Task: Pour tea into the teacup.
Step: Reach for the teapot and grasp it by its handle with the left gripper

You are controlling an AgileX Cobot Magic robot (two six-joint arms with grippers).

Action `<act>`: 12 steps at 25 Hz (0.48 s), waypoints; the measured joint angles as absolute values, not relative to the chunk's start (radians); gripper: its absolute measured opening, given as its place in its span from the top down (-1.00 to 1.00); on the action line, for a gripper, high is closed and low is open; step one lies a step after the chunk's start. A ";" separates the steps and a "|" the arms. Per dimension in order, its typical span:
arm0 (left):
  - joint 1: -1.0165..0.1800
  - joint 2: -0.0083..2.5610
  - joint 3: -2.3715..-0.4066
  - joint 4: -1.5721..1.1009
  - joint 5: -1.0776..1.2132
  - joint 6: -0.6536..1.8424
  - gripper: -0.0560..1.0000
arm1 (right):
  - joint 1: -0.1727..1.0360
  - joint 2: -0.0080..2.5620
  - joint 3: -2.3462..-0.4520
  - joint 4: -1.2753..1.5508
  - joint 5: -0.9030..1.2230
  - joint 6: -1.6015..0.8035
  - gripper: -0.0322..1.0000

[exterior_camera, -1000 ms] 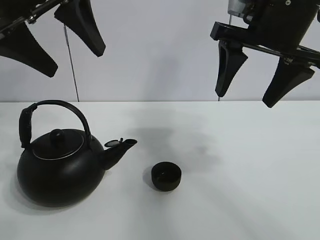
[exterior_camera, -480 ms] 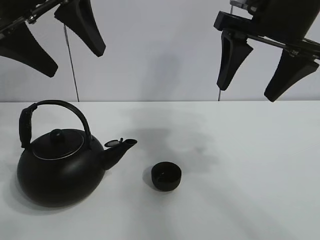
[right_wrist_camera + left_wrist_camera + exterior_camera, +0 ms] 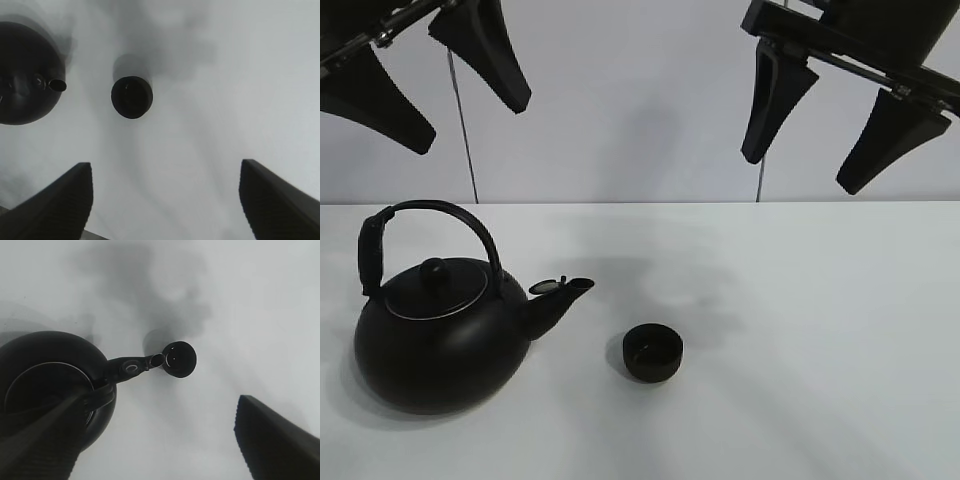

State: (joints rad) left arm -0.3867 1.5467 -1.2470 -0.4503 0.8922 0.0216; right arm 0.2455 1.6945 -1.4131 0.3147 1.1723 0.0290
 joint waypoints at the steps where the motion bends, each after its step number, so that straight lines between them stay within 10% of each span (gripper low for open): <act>1: -0.387 1.547 -1.247 -0.450 0.892 0.022 -0.22 | 0.246 1.695 -1.414 0.316 1.171 0.029 -0.14; 12: -0.387 1.547 -1.247 -0.450 0.892 0.022 -0.22 | 0.246 1.695 -1.415 0.319 1.169 0.029 -0.14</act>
